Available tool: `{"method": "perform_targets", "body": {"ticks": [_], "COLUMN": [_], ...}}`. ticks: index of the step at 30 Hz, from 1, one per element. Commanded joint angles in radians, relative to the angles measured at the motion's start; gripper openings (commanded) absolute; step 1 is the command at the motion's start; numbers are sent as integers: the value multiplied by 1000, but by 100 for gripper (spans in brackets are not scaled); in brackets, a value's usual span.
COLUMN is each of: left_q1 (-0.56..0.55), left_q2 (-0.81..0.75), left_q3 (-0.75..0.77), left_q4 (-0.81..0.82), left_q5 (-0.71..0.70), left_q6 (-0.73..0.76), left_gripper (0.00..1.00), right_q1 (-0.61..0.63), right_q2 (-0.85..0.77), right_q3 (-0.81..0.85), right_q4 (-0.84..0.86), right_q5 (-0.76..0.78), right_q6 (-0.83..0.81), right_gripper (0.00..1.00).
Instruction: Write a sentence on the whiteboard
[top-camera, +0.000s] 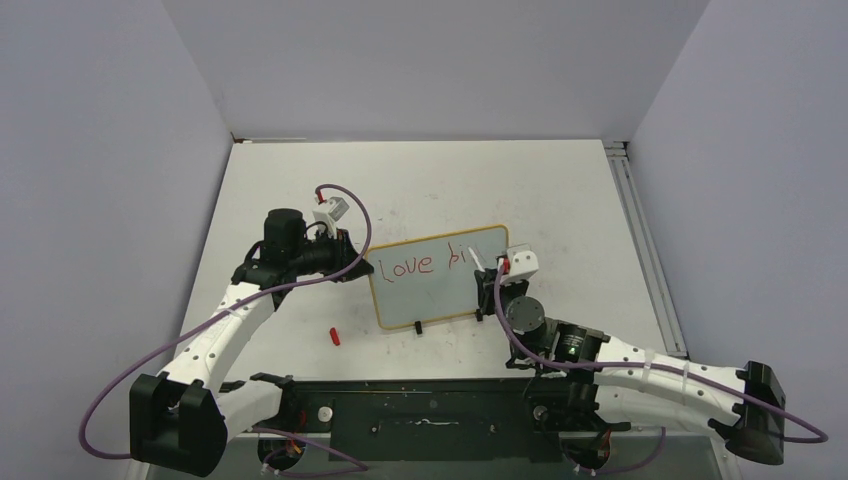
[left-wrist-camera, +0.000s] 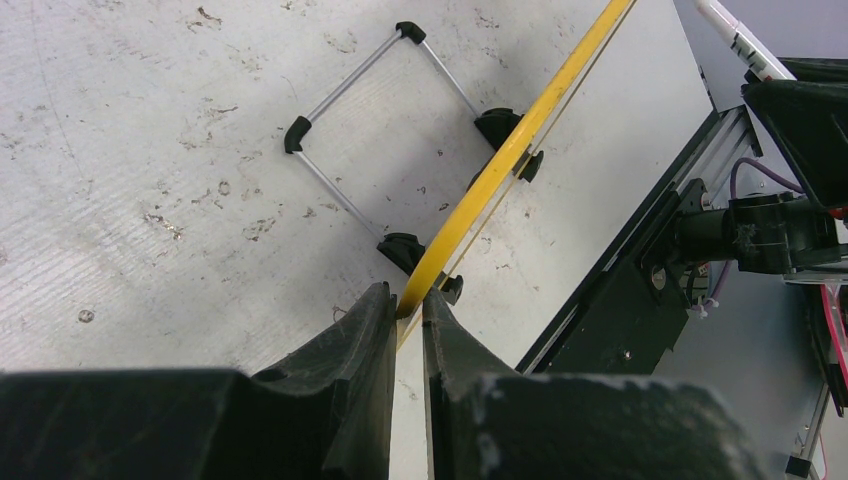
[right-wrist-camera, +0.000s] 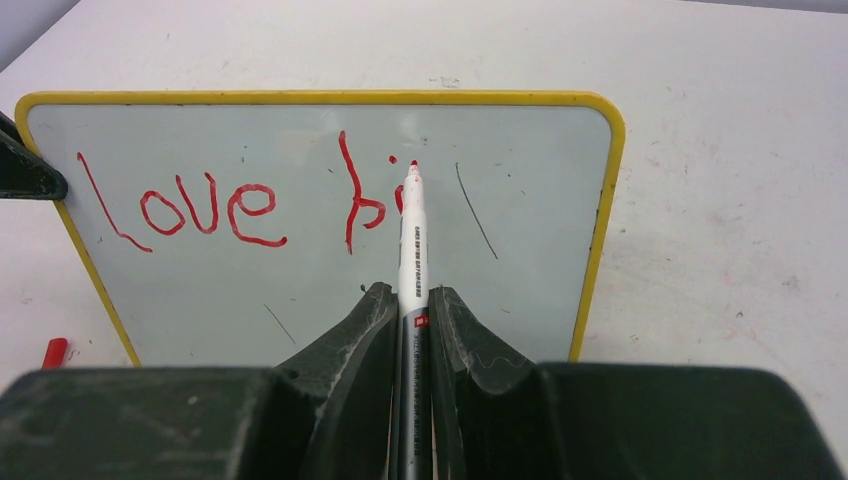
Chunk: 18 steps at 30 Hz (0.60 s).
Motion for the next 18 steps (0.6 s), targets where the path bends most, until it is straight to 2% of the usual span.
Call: {"method": "perform_targets", "body": {"ticks": [1, 18], "left_q1": [1, 0], "left_q2": [-20, -19], "left_q3": [24, 22], "left_q4": [4, 4], "left_q5": [-7, -8], "left_q6": [3, 3], "left_gripper": [10, 10], "right_q1": [5, -14], "right_q2": [-31, 27], "right_q3": [-4, -16], "right_q4": [-45, 12], "right_q5": [12, -4], "right_q6": [45, 23], "right_gripper": [5, 5]}}
